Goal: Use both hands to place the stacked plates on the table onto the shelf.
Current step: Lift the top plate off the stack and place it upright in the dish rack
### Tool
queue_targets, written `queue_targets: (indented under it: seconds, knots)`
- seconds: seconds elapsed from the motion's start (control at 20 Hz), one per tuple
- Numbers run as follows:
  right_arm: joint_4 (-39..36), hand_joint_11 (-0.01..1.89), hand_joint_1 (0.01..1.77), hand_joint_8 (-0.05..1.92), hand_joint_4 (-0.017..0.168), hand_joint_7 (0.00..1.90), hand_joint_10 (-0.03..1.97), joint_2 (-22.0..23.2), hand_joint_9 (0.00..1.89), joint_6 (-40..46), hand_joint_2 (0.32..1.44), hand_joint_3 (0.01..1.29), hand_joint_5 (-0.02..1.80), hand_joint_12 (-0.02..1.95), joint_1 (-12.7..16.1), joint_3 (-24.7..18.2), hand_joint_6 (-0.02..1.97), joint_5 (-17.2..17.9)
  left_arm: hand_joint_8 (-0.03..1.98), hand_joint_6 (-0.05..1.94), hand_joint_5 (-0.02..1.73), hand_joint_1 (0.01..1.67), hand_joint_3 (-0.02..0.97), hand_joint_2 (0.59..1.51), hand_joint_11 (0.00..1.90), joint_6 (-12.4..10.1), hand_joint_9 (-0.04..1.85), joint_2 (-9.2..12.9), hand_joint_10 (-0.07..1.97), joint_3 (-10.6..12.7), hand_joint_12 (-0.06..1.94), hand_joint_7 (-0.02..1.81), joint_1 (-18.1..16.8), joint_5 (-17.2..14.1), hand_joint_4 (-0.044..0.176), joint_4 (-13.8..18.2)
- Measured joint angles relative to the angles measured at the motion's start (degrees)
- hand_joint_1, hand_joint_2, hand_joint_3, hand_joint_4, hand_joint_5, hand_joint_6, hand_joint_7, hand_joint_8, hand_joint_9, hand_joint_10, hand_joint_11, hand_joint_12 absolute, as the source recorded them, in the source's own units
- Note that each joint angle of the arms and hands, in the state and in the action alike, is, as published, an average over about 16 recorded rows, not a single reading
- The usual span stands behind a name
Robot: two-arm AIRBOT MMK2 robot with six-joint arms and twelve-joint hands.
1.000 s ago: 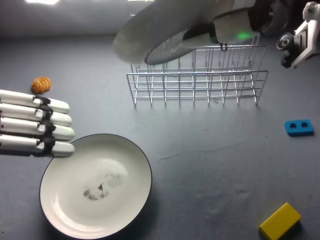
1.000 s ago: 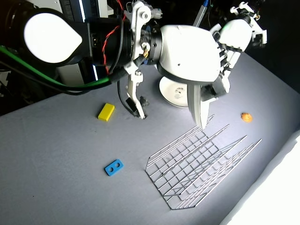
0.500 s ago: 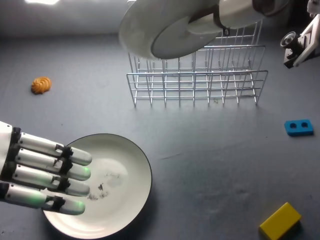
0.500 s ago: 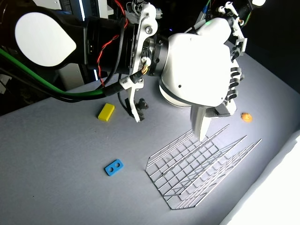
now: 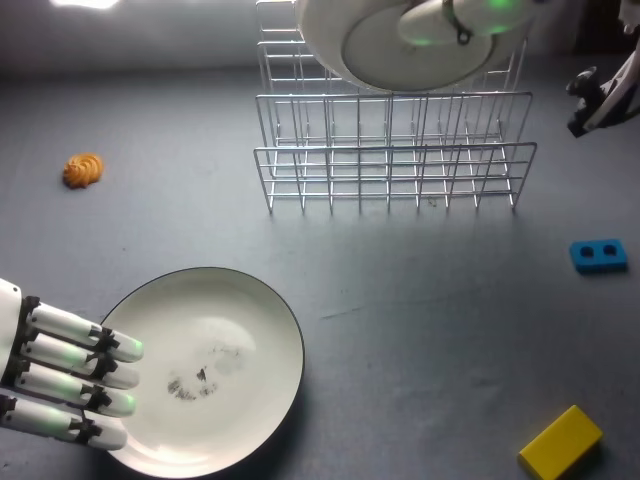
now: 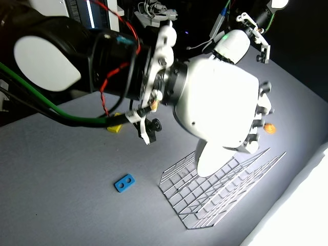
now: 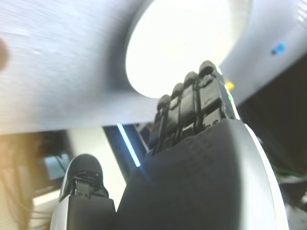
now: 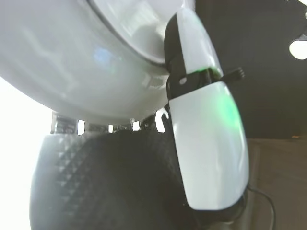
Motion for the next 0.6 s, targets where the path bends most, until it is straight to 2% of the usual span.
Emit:
queue_targets:
  seconds: [0.3,0.6]
  knots:
    - [6.8,0.73,1.19,1.25,-0.003,0.86,0.86,-1.7,0.91,-4.4,1.12,0.01,0.66,1.39,-0.9,2.3,1.35,-1.2,0.02,0.01,0.03,0.02,0.015,1.121,0.02,-1.2,0.03,-0.1,0.02,-1.2,0.01,0.04,-0.4,5.6,0.001,2.8]
    - [7.2,0.75,1.20,1.23,-0.005,0.86,0.78,-3.8,0.93,-5.8,1.12,0.01,0.67,1.34,-1.4,4.9,1.33,-1.7,0.02,0.01,0.03,0.02,0.015,1.120,0.02,-1.6,0.04,-0.5,0.02,-1.7,0.01,0.05,0.0,10.8,0.000,2.2]
